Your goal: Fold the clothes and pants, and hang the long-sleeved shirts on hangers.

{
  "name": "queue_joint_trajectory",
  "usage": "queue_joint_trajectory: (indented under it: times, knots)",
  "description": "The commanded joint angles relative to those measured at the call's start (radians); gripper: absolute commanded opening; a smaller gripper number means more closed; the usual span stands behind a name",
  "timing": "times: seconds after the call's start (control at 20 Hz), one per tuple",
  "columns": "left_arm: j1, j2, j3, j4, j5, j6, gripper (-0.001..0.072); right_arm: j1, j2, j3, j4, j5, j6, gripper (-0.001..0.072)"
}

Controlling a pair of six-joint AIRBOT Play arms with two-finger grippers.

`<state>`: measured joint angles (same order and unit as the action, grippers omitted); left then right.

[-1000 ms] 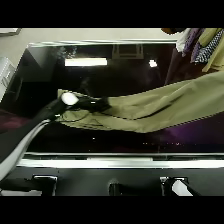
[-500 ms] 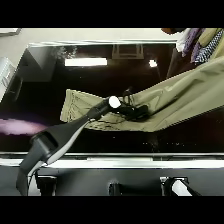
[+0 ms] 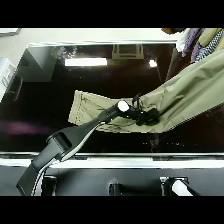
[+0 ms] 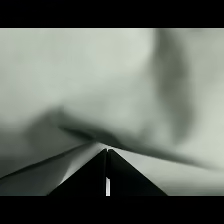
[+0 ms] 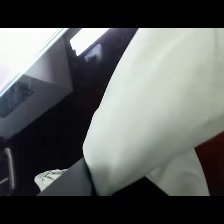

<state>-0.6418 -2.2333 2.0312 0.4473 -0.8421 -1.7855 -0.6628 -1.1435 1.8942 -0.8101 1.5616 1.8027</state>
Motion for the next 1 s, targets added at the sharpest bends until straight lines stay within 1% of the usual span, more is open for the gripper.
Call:
queue_joint_trajectory:
  times: [0.0,0.1,0.2,0.3,0.45,0.55,0.65,0.75,0.95]
  knots:
    - [0.087,0.061,0.008,0.101,-0.157,0.027,0.0028,0.000,-0.025,0.001,0.008,-0.004,-0.014,0.0027]
    - [0.174,0.146,0.008,0.265,-0.256,-0.016,0.0028,0.018,-0.036,0.001,0.040,-0.021,-0.018,0.0026]
    - [0.274,0.251,0.008,0.394,-0.346,-0.033,0.0028,0.102,-0.041,0.001,0.031,-0.058,-0.013,0.0026]
    - [0.378,0.363,0.008,0.497,-0.440,-0.033,0.0028,0.249,-0.055,0.001,-0.019,-0.116,0.047,0.0026]
    - [0.520,0.536,0.008,0.649,-0.592,-0.032,0.0029,0.520,-0.087,0.001,-0.148,-0.257,0.147,0.0026]
    - [0.615,0.642,0.008,0.689,-0.697,-0.001,0.0030,0.715,-0.125,0.001,-0.225,-0.374,0.225,0.0026]
    - [0.710,0.730,0.008,0.706,-0.762,0.005,0.0031,0.877,-0.173,0.001,-0.282,-0.472,0.280,0.0026]
    - [0.793,0.797,0.007,0.706,-0.788,0.005,0.0031,1.012,-0.229,0.001,-0.332,-0.553,0.340,0.0026]
    - [0.887,0.869,0.007,0.706,-0.792,0.005,0.0031,1.186,-0.357,0.001,-0.338,-0.716,0.385,0.0026]
